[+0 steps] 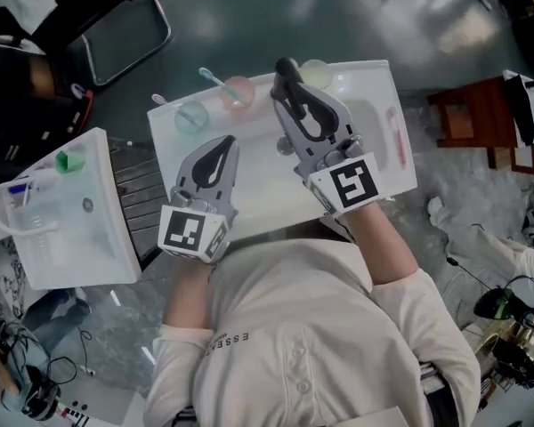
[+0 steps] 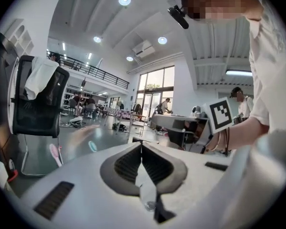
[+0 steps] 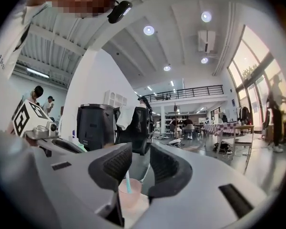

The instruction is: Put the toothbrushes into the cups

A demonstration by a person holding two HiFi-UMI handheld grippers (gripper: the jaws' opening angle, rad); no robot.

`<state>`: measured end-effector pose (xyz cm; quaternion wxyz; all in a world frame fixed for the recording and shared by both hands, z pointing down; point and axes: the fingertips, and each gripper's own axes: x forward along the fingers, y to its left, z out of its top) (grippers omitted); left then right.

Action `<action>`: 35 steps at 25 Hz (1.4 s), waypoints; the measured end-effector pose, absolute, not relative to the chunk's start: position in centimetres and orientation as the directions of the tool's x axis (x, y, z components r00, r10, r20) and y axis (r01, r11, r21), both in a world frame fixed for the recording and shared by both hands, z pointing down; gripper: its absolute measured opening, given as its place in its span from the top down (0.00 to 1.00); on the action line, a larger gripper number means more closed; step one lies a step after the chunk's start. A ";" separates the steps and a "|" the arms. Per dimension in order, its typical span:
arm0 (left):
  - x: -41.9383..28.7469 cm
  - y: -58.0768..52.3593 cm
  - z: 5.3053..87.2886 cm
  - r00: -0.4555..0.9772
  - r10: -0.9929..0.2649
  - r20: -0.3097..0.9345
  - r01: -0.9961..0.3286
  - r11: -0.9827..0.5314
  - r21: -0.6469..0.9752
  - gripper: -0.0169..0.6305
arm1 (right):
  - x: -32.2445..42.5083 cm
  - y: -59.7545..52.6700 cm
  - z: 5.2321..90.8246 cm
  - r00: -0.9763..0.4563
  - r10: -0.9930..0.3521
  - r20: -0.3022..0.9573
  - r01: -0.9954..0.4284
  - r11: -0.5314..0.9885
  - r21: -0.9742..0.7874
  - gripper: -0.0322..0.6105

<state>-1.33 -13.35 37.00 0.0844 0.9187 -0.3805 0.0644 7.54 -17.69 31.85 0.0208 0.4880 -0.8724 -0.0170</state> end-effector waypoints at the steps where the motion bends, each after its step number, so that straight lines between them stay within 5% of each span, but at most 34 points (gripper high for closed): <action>1: -0.2 -13.3 36.9 0.716 -0.675 0.181 -0.696 -0.711 0.105 0.97 | 9.0 -17.2 31.7 -0.503 -0.864 0.017 -0.862 0.503 0.061 0.76; 17: 20.4 -10.1 38.1 0.861 -0.474 0.183 -0.498 -0.859 0.118 0.97 | 34.0 -10.1 41.6 -0.209 -0.939 0.274 -0.968 0.239 0.082 0.76; 25: 24.6 -10.3 42.1 0.829 -0.503 0.244 -0.547 -0.821 0.163 0.97 | 40.8 -9.2 52.6 -0.155 -0.752 0.641 -0.970 0.239 0.046 0.76; 35: 26.7 -11.3 45.0 0.789 -0.535 0.302 -0.596 -0.787 0.161 0.97 | 42.6 -11.5 57.8 -0.166 -0.601 0.782 -0.961 0.276 0.009 0.76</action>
